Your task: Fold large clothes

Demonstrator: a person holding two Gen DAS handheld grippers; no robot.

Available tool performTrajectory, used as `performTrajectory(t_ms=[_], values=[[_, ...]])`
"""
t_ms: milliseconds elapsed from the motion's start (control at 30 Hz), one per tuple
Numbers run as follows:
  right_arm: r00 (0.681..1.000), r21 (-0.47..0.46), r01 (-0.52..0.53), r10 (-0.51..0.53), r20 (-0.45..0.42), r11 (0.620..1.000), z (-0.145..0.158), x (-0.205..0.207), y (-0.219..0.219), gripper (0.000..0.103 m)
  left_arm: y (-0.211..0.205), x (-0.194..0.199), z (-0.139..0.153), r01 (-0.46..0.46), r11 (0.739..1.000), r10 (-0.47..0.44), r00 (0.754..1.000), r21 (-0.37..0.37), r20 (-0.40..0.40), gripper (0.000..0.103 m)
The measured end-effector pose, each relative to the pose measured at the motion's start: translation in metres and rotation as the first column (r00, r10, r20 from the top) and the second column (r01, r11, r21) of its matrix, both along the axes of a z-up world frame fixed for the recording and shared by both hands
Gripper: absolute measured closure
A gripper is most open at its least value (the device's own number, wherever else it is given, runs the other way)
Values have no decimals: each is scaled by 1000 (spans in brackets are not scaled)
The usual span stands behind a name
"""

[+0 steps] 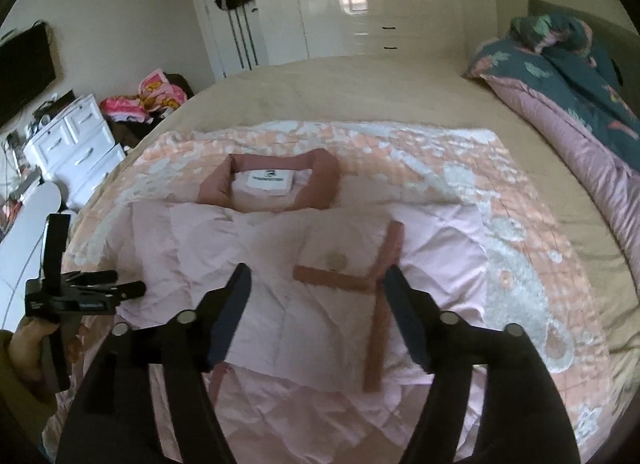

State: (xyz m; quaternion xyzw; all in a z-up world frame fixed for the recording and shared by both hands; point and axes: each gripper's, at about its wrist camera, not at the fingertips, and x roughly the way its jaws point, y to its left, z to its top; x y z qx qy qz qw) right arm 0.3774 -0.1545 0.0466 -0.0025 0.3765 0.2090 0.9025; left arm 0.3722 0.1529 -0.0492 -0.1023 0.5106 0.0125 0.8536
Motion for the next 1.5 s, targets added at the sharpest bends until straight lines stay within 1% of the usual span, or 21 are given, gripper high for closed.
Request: performTrajectory(t_ms=[67, 200, 367, 433, 533, 633, 733, 767, 900, 1033, 1233, 1500], values=[[1000, -18, -29, 29, 3, 999, 1, 2, 13, 30, 0, 1, -2, 2, 1000, -2, 1000, -2, -4, 8], [996, -66, -87, 85, -23, 994, -6, 7, 47, 28, 3, 2, -6, 1, 1000, -1, 1000, -12, -4, 8], [988, -135, -144, 134, -80, 980, -24, 14, 83, 28, 4, 3, -7, 3, 1000, -3, 1000, -17, 7, 8], [984, -166, -151, 133, -115, 974, -36, 20, 93, 28, 5, 3, -8, 4, 1000, -4, 1000, -20, 10, 8], [982, -186, -140, 113, -152, 972, -52, 27, 99, 27, 5, 3, -8, 7, 1000, -6, 1000, -21, 16, 8], [976, -179, -130, 94, -197, 975, -70, 34, 100, 23, 5, 2, -9, 8, 1000, -8, 1000, -17, 23, 8], [973, -156, -118, 82, -218, 981, -88, 40, 98, 20, 2, 2, -9, 13, 1000, -13, 1000, -3, 25, 8], [973, -154, -111, 76, -219, 982, -94, 42, 99, 18, 2, 3, -9, 14, 1000, -14, 1000, 0, 25, 8], [977, -179, -97, 59, -207, 979, -102, 41, 108, 12, 1, 3, -10, 14, 1000, -14, 1000, 9, 28, 8], [979, -195, -94, 55, -197, 976, -106, 42, 110, 12, -2, 0, -6, 22, 999, -23, 999, 23, 27, 8], [979, -191, -93, 55, -195, 977, -107, 44, 109, 12, -2, -10, 5, 12, 1000, -13, 999, 13, 32, 8], [983, -183, -50, 16, -182, 982, -100, 34, 107, 13, -2, -22, 20, 0, 1000, 0, 999, 1, 34, 8]])
